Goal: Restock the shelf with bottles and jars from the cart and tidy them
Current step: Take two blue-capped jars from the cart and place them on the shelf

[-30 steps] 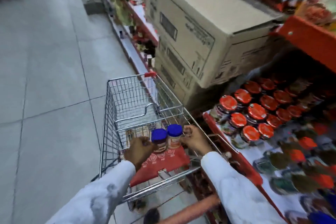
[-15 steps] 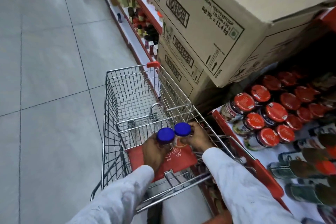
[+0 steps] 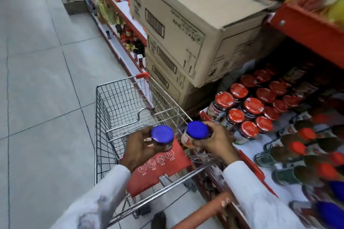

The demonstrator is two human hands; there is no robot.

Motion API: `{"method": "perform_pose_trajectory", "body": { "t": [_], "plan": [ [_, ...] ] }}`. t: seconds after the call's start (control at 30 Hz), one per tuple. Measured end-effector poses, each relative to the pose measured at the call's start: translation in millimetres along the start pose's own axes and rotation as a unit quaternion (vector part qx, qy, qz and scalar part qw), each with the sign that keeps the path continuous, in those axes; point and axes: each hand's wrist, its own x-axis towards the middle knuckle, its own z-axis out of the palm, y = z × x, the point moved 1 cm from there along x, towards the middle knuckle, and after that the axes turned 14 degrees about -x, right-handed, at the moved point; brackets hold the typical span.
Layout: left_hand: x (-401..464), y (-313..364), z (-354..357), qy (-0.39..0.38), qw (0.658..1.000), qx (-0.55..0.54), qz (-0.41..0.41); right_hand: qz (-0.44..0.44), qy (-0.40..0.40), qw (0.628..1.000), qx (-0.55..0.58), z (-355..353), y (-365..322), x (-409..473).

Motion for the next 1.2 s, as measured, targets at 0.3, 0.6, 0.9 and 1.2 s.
{"method": "perform_pose_trajectory", "body": {
  "t": [0.3, 0.6, 0.9, 1.2],
  "plan": [
    [-70, 114, 75, -0.129, 0.981, 0.032, 0.138, -0.006, 0.153, 0.985, 0.077, -127, 16, -142],
    [-153, 149, 217, -0.284, 0.943, 0.011, 0.173, 0.064, 0.303, 0.947, 0.089, -211, 97, -307],
    [-224, 111, 362, -0.343, 0.918, 0.084, 0.180, 0.209, 0.435, 0.869, 0.110, -212, 218, -398],
    [-251, 64, 451, -0.286, 0.937, 0.141, 0.143, 0.272, 0.444, 0.852, 0.047, -195, 277, -395]
  ]
}}
